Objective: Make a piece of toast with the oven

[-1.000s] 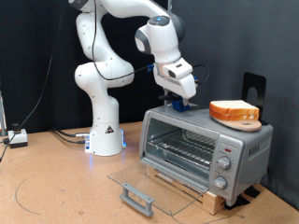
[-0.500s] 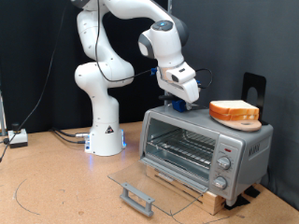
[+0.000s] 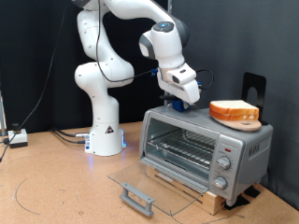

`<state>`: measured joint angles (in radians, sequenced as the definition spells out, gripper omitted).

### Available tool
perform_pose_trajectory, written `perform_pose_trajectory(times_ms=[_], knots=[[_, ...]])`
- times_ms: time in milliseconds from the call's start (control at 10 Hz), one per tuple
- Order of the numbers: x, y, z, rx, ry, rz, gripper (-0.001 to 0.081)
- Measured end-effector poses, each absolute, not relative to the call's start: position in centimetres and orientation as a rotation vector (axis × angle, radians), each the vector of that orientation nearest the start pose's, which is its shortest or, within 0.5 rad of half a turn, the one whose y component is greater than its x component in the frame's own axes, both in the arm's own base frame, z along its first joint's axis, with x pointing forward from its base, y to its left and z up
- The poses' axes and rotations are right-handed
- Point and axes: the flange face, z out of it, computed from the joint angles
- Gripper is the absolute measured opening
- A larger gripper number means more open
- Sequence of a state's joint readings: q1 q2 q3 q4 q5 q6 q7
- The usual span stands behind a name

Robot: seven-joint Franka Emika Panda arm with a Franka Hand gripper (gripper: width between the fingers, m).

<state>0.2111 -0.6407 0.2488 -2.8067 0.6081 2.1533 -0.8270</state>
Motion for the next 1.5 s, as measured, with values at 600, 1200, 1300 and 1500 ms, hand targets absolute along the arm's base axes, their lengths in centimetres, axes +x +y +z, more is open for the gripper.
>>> perform_pose_trajectory(times_ms=[600,1200,1300,1500], knots=[[29.7,15.1,40.9,-2.429,-1.164,-0.220,0.0396],[30.6,11.1,42.8,-2.486,-0.948,-0.365,0.0396],[31.2,9.5,43.0,-2.515,-0.861,-0.411,0.0396],[31.8,6.4,43.2,-2.553,-0.742,-0.437,0.0396]])
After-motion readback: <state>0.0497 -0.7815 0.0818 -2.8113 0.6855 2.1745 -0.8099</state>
